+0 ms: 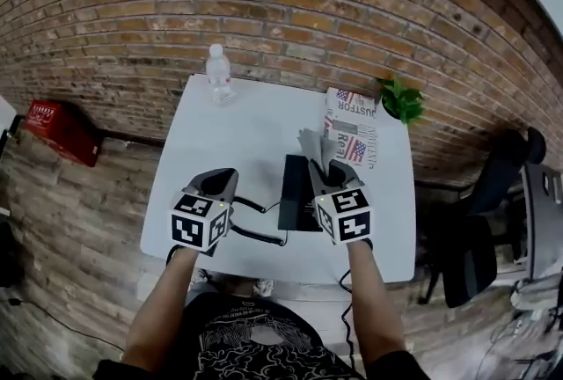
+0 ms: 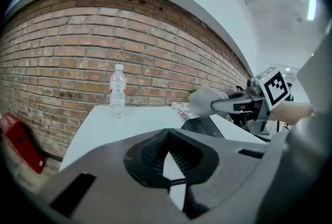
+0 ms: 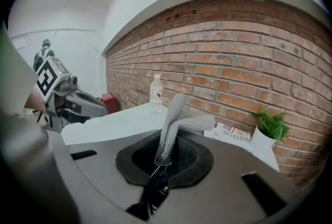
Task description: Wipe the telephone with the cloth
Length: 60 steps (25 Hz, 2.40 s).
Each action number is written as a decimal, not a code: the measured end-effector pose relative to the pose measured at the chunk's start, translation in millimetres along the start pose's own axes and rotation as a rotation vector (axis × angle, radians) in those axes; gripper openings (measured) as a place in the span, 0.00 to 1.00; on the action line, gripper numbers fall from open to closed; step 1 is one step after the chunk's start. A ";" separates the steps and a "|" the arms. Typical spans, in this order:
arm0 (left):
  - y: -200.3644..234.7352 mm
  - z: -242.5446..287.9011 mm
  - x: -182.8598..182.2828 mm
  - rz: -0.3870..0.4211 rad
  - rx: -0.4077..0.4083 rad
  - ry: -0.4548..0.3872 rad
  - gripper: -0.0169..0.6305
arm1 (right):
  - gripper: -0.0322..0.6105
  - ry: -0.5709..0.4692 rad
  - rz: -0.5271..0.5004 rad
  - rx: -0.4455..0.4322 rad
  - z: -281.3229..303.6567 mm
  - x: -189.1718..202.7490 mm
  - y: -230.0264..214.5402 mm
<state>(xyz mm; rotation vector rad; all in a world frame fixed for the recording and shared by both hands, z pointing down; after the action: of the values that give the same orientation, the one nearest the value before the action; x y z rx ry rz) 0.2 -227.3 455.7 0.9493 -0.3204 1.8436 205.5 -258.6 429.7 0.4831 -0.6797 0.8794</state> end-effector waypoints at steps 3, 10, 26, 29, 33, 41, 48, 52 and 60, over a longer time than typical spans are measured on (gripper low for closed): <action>-3.1 0.0 3.7 -0.029 -0.034 -0.002 0.04 | 0.07 0.014 -0.062 -0.028 14.0 2.0 -5.0; -18.0 -10.4 21.3 -0.140 -0.048 -0.015 0.04 | 0.07 0.077 -0.156 -0.132 47.6 15.1 10.4; -28.3 -28.4 35.7 -0.054 0.000 -0.005 0.03 | 0.07 0.141 -0.098 -0.129 49.9 44.1 46.8; -31.0 -31.0 37.5 -0.036 0.029 -0.008 0.04 | 0.07 0.150 -0.064 -0.124 47.2 50.6 53.0; -32.0 -35.7 41.3 -0.014 0.052 -0.010 0.04 | 0.07 0.159 -0.025 -0.116 43.9 58.8 60.1; -23.5 -46.5 55.4 -0.015 0.068 -0.002 0.04 | 0.07 0.182 0.031 -0.110 39.0 78.8 80.0; -23.9 -46.9 65.9 -0.002 0.091 0.014 0.04 | 0.07 0.203 0.073 -0.107 33.0 94.7 92.1; -22.9 -49.8 71.4 0.007 0.115 0.015 0.04 | 0.07 0.215 0.089 -0.098 30.8 103.1 101.0; -25.2 -52.7 76.3 0.011 0.148 0.020 0.04 | 0.07 0.242 0.126 -0.093 21.3 121.7 115.6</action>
<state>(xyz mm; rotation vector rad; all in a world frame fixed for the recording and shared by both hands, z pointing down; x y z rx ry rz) -17.5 -134.2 472.0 1.0309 -0.1792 1.9059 158.3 -142.9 543.8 0.2474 -0.5302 1.0012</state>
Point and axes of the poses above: the fingertips, and each gripper's own axes: z forward along the fingers, y to its left, x out of its underside, the point moved 5 cm from there along -z, backward along the fingers, and after that the axes turned 15 degrees about y, right-handed, at the moved point
